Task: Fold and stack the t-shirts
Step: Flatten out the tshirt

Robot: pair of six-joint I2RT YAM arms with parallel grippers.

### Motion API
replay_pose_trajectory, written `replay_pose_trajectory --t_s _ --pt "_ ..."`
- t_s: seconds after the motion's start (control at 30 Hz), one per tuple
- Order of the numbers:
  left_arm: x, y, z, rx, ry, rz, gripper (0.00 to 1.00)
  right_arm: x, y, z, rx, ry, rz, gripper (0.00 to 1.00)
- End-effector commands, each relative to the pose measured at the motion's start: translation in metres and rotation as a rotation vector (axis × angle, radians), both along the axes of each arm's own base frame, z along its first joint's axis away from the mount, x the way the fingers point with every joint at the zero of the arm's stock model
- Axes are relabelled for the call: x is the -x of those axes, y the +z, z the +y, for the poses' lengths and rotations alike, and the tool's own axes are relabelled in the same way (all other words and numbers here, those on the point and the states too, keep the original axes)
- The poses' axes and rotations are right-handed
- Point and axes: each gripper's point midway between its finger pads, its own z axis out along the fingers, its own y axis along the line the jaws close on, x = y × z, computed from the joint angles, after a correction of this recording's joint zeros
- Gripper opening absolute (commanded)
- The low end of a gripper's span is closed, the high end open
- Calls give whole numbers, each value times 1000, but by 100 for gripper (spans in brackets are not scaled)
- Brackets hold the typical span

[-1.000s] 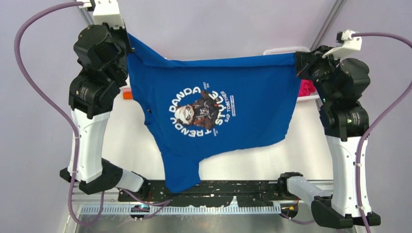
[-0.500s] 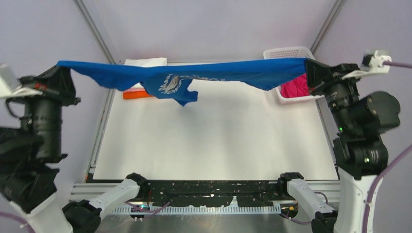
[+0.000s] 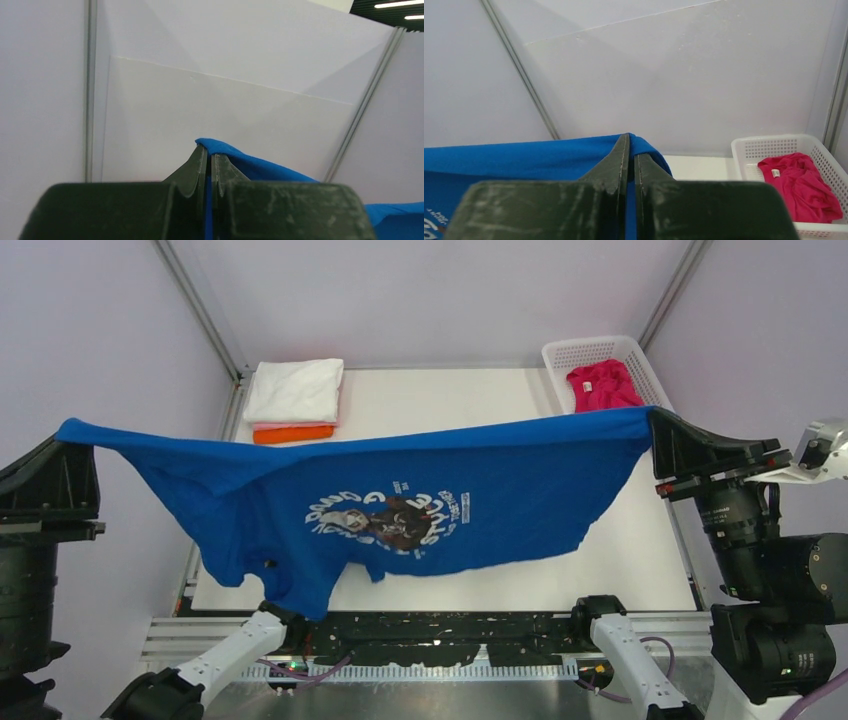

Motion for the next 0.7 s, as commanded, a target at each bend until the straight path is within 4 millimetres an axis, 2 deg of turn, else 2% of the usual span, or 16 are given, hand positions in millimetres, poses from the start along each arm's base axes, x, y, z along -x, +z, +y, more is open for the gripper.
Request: replay_pose_trajectory --t_s 0.0,0.07,0.13,0.23,0.3,0.33,0.37,0.4,0.43,0.47,0.5,0.53,0.57,0.6,0.63,0.67 --pt "3 19 -1 -3 -1 -48 0 11 19 -12 -29 -59 -40 5" --pt "-10 23 -1 -6 31 -42 0 4 19 -17 -39 -90 -22 5" --pt "-32 26 0 -1 95 -18 0 -11 15 -22 -47 -123 16 5" --pt "-87 12 -6 -49 220 84 0 -53 -7 -30 -52 -181 120 5" --pt "-135 -13 -14 -121 313 190 0 -85 -35 -32 -47 -207 211 5" --pt "-159 -29 -19 -155 357 246 0 -102 -58 -34 -49 -228 274 5" --pt "-183 -48 -27 -194 371 300 0 -118 -71 -37 -51 -250 307 5" --pt "-206 -68 -37 -221 367 349 0 -134 -99 -38 -49 -267 373 5" --pt "-233 -95 -48 -256 360 418 0 -148 -114 -42 -52 -293 404 5" --pt "-254 -121 -54 -277 359 480 0 -161 -144 -42 -45 -304 471 5" --pt "-275 -149 -58 -297 364 548 0 -175 -160 -44 -43 -324 502 5" --pt "-296 -180 -61 -306 373 616 0 -191 -196 -45 -32 -337 587 5" --pt "-314 -210 -63 -306 371 682 0 -200 -207 -46 -32 -349 596 5" --pt "-332 -242 -68 -322 349 754 0 -214 -243 -46 -11 -355 678 5" --pt "-349 -272 -73 -335 330 820 0 -224 -252 -47 -10 -362 678 5" --pt "-364 -301 -78 -353 316 889 0 -236 -286 -47 8 -366 753 5"
